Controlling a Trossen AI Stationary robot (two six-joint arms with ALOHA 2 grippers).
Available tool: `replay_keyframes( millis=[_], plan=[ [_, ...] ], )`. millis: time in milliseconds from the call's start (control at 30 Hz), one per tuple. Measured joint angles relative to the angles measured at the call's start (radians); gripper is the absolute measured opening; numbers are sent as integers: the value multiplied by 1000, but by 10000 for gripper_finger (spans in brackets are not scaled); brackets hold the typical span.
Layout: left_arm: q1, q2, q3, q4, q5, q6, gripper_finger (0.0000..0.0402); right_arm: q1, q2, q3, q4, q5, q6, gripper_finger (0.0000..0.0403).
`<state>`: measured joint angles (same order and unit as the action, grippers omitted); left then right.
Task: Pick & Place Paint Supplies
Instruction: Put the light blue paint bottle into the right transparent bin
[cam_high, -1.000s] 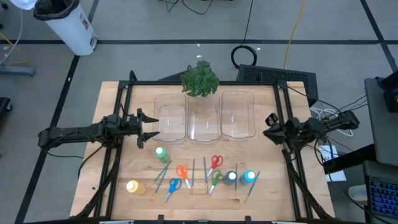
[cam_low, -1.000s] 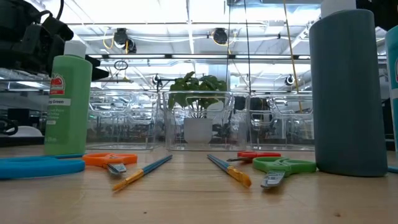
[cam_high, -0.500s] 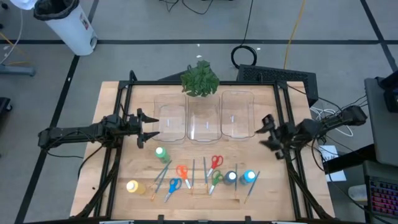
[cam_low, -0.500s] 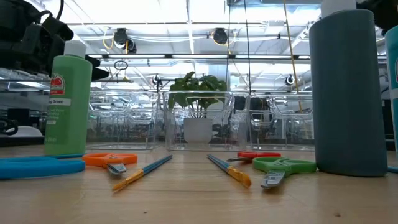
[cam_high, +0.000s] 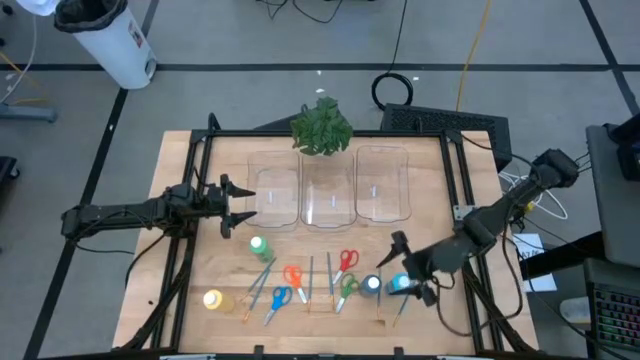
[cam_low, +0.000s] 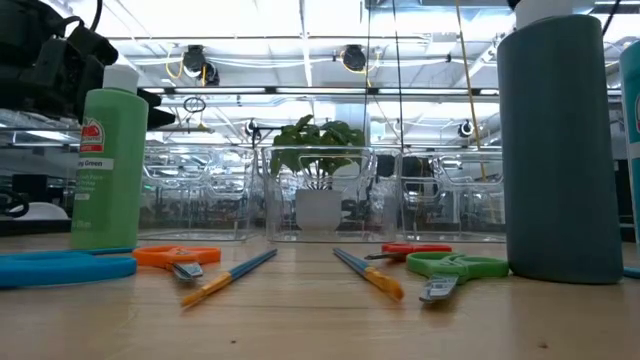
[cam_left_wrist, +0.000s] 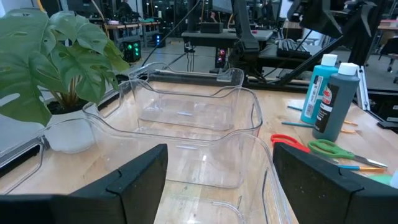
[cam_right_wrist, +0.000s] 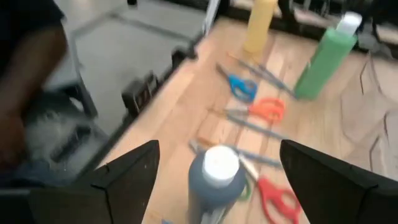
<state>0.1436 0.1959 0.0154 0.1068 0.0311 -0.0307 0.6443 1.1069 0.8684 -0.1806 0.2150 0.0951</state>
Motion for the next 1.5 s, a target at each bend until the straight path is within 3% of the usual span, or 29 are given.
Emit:
replay_keyframes(
  millis=[267, 567, 1033, 1500],
  plan=[
    [0, 0, 0, -1, 0, 0, 294, 107, 12, 22, -170, 153, 241, 314],
    [0, 0, 0, 0, 0, 0, 294, 164, 12, 17, -232, 151, 411, 313],
    [0, 0, 0, 1, 0, 0, 294, 163, 12, 17, -309, 182, 441, 308],
    [0, 0, 0, 1, 0, 0, 294, 163, 16, 16, -340, 177, 434, 229]
  ],
)
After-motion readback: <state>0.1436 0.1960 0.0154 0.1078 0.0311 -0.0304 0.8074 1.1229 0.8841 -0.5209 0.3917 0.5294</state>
